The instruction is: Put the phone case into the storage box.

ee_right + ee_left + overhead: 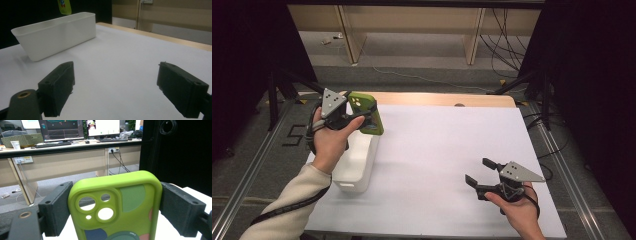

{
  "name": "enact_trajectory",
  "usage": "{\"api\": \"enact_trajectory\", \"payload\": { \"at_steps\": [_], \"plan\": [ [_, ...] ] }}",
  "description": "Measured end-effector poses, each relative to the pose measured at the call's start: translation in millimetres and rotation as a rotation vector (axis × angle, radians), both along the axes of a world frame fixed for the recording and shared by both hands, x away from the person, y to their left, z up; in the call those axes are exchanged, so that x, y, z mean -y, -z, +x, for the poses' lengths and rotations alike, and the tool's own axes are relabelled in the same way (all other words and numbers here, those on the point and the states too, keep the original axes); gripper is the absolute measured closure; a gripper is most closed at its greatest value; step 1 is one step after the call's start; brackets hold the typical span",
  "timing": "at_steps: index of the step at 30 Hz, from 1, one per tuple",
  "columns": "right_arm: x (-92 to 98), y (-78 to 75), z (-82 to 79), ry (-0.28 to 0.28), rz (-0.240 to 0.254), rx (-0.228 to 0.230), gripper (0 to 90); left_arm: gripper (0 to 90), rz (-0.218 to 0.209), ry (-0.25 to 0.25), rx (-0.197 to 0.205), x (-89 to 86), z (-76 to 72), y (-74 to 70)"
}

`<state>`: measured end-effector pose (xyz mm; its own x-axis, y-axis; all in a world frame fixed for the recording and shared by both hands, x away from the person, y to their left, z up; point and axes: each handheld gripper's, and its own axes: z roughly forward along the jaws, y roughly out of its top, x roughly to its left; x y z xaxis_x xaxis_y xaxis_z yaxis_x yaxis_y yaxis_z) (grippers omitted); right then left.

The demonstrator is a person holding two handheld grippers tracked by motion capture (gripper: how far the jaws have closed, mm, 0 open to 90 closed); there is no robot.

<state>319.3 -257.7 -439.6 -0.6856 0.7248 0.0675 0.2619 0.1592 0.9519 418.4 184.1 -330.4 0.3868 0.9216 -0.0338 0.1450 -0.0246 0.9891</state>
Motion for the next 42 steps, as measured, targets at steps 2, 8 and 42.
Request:
{"api": "enact_trajectory", "payload": {
  "at_steps": [2,8,42],
  "plan": [
    [0.1,0.0,0.0,0.0,0.001,-0.001,15.8,15.6,0.001,-0.002,-0.002,-0.5,0.6,0.2],
    [0.2,0.0,0.0,0.0,0.002,-0.002,15.8,15.6,0.003,-0.012,0.0,-2.8,2.0,0.7],
    [0.3,0.0,0.1,0.005,0.008,0.0,15.8,15.5,0.018,-0.062,-0.011,-14.6,13.1,5.9]
  ]
}}
